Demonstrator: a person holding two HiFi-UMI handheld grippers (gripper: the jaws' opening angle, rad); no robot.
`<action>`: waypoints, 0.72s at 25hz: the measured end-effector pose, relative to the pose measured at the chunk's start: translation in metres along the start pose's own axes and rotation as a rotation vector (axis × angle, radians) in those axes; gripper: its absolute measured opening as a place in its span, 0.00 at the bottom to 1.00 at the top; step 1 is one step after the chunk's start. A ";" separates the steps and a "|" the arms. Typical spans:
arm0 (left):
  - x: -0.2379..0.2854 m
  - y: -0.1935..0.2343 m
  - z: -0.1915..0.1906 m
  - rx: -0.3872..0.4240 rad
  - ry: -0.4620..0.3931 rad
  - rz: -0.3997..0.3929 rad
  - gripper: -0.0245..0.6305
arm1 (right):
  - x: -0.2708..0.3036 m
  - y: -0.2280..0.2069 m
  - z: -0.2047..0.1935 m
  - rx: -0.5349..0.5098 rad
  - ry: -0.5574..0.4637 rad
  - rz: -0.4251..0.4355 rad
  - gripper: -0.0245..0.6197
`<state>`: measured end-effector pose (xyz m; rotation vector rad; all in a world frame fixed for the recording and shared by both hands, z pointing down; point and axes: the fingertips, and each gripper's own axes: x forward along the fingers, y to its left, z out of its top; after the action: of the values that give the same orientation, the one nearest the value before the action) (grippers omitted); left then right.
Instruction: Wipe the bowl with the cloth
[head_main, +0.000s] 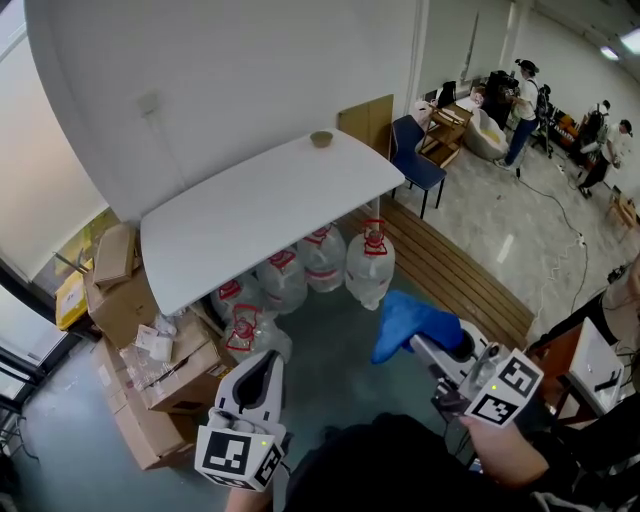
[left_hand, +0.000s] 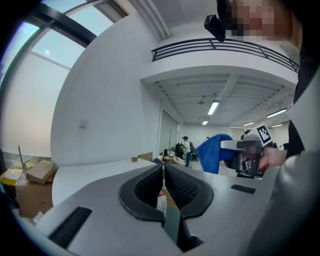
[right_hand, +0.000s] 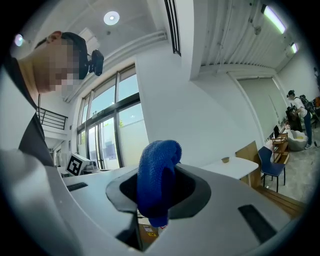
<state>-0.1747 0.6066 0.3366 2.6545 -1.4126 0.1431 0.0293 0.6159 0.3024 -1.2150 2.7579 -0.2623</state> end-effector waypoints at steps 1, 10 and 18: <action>-0.002 0.004 -0.002 -0.002 0.002 0.000 0.07 | 0.002 0.004 -0.002 0.001 0.001 0.001 0.16; 0.000 0.017 -0.015 -0.034 0.020 -0.014 0.07 | 0.015 0.003 -0.015 0.052 0.026 -0.004 0.16; 0.040 0.043 -0.014 -0.036 0.033 0.018 0.07 | 0.050 -0.034 -0.016 0.066 0.028 0.026 0.16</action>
<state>-0.1884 0.5527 0.3593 2.5985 -1.4161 0.1608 0.0169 0.5580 0.3227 -1.1681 2.7629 -0.3670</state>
